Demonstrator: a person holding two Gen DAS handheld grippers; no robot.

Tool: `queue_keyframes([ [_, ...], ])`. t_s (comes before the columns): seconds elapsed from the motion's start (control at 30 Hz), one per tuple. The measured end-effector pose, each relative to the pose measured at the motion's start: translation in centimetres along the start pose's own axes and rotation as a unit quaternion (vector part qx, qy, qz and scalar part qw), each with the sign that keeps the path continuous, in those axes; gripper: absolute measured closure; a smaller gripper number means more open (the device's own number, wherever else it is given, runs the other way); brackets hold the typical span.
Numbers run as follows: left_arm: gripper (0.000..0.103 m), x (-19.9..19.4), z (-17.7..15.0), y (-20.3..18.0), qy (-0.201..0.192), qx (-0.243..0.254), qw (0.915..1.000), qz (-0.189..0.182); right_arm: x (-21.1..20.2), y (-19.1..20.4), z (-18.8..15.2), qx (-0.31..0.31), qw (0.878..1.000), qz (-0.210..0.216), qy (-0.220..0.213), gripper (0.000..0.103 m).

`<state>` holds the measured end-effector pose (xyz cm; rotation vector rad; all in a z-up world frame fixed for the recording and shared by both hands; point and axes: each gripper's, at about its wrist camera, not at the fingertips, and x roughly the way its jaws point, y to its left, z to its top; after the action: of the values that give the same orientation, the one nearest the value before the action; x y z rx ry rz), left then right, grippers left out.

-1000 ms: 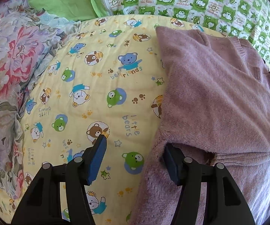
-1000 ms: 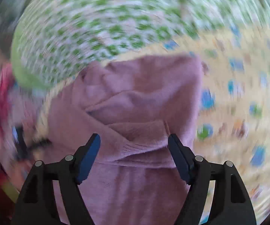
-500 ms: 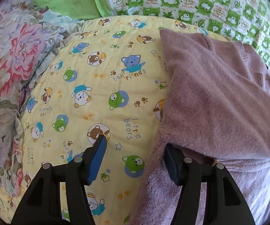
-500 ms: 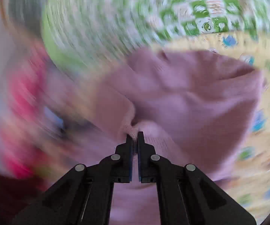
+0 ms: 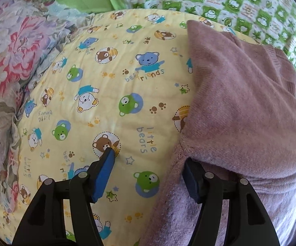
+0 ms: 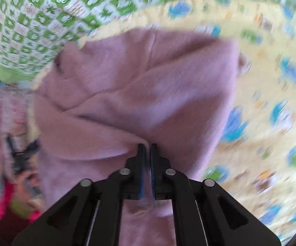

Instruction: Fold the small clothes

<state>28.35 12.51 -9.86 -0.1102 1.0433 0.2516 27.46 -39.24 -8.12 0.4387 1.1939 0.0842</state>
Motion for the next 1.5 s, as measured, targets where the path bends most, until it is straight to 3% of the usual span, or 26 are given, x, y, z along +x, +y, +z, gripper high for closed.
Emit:
queue_keyframes([
  [0.07,0.038,0.0,0.1,-0.1,0.001,0.001,1.0,0.002,-1.2,-0.8,0.0,0.012,0.999,-0.025,-0.022,0.094],
  [0.17,0.038,-0.1,0.0,-0.1,0.001,0.001,1.0,-0.001,-4.0,-0.3,-2.3,0.03,0.997,0.034,-0.063,0.092],
  [0.23,0.038,-0.1,0.0,0.0,0.002,0.001,1.0,-0.003,-4.6,0.9,-4.4,0.022,0.997,0.046,-0.062,0.074],
  [0.27,0.038,-0.1,0.0,0.0,0.002,0.001,1.0,-0.003,-4.4,1.4,-5.7,0.02,0.997,0.042,-0.055,0.057],
  [0.3,0.038,-0.2,0.0,0.1,0.002,0.001,1.0,-0.003,-4.0,1.8,-6.8,0.019,0.998,0.031,-0.052,0.052],
  [0.37,0.038,-0.2,-0.1,0.0,0.002,0.003,1.0,-0.001,-3.2,2.0,-8.0,0.018,0.998,0.016,-0.055,0.052],
  [0.43,0.038,-0.2,-0.1,-0.1,0.002,0.008,1.0,0.004,-1.9,1.8,-8.3,0.033,0.997,0.038,-0.054,0.053],
  [0.47,0.038,-0.2,-0.1,-0.2,0.002,0.01,0.9999,0.005,-1.3,1.7,-8.3,0.034,0.997,0.043,-0.052,0.063],
  [0.5,0.038,-0.2,-0.1,-0.3,0.003,0.011,0.9999,0.007,-0.4,1.9,-8.0,0.027,0.998,0.036,-0.043,0.097],
  [0.57,0.038,-0.3,0.0,-0.3,0.003,0.012,0.9999,0.01,-0.7,1.6,-7.7,0.039,0.997,0.049,-0.04,0.099],
  [0.6,0.038,-0.4,0.1,-0.4,0.001,0.013,0.9998,0.011,-2.5,1.5,-7.5,0.045,0.994,0.072,-0.068,0.099],
  [0.67,0.038,-0.6,0.0,-0.3,-0.003,0.017,0.9998,0.011,-5.3,1.5,-7.4,0.034,0.992,0.064,-0.102,0.099],
  [0.73,0.038,-0.4,-0.1,-0.3,-0.001,0.02,0.9998,0.01,-6.0,0.7,-7.5,0.023,0.994,0.048,-0.093,0.099],
  [0.8,0.038,-0.3,-0.3,-0.3,-0.001,0.018,0.9998,0.005,-4.2,-0.5,-7.8,0.019,0.998,0.016,-0.054,0.099],
  [0.87,0.038,-0.2,-0.5,-0.3,-0.003,0.018,0.9998,0.004,-2.7,-1.3,-8.2,0.023,0.999,0.022,-0.02,0.098],
  [0.93,0.037,-0.2,-0.6,-0.1,-0.001,0.018,0.9998,-0.001,-1.7,-1.1,-8.3,0.026,1.0,0.002,0.007,0.095],
  [0.97,0.037,-0.3,-0.7,0.1,0.0,0.017,0.9998,-0.007,-1.9,-0.7,-8.4,0.019,1.0,-0.016,0.003,0.09],
  [1.1,0.033,-1.0,-1.4,1.5,-0.001,0.02,0.9996,-0.021,-4.7,1.5,-8.2,0.003,0.997,-0.056,-0.046,0.055],
  [1.17,0.033,-1.3,-1.7,2.5,0.007,0.008,0.9991,-0.04,-6.1,3.1,-7.5,-0.013,0.996,-0.041,-0.08,0.054],
  [1.27,0.033,-2.5,-2.4,3.8,0.011,-0.008,0.998,-0.062,-6.4,6.1,-6.0,-0.042,0.994,-0.005,-0.099,0.054],
  [1.5,0.035,-7.4,-3.3,4.4,-0.026,-0.028,0.9943,-0.1,-1.3,16.6,-1.7,-0.131,0.985,0.073,-0.089,0.054],
])
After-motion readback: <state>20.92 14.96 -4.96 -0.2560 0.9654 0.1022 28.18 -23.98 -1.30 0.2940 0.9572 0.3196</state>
